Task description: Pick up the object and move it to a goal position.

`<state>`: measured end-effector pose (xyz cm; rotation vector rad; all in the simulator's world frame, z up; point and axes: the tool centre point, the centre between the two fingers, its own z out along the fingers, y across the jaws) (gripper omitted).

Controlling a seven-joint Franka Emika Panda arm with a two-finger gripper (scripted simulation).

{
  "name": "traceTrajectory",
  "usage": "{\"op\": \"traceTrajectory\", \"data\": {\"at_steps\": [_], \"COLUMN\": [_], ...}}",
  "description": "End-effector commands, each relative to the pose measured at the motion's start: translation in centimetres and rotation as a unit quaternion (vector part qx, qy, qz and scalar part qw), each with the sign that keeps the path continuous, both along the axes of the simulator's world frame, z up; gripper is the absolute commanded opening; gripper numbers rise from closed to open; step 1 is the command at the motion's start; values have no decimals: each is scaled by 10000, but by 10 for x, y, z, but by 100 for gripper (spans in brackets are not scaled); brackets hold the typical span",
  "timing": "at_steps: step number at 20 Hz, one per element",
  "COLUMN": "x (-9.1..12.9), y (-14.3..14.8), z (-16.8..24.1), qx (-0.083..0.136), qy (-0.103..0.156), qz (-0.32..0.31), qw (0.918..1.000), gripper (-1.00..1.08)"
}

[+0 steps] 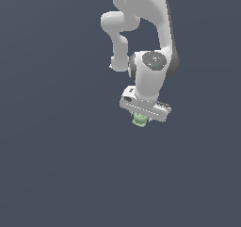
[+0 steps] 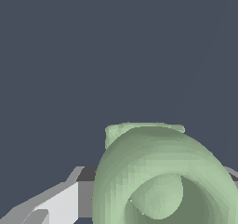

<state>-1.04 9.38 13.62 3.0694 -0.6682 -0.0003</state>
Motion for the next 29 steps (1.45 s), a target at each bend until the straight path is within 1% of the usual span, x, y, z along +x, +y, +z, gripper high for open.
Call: {"op": "traceTrajectory", "data": {"at_steps": [1,10,15,22,29], "x": [0,2,4,7,8], "y": [12,58,79,96,101], "z": [28,128,171,206,217], "qx": [-3,-6,-6,-1,-1], "qy": [-4,-4,-4,-2,-2], "qz": [0,-2,-2,1,1], "qw": [10000,10000,10000,10000,10000], "gripper": [-100,-100,-100,-100,-100]}}
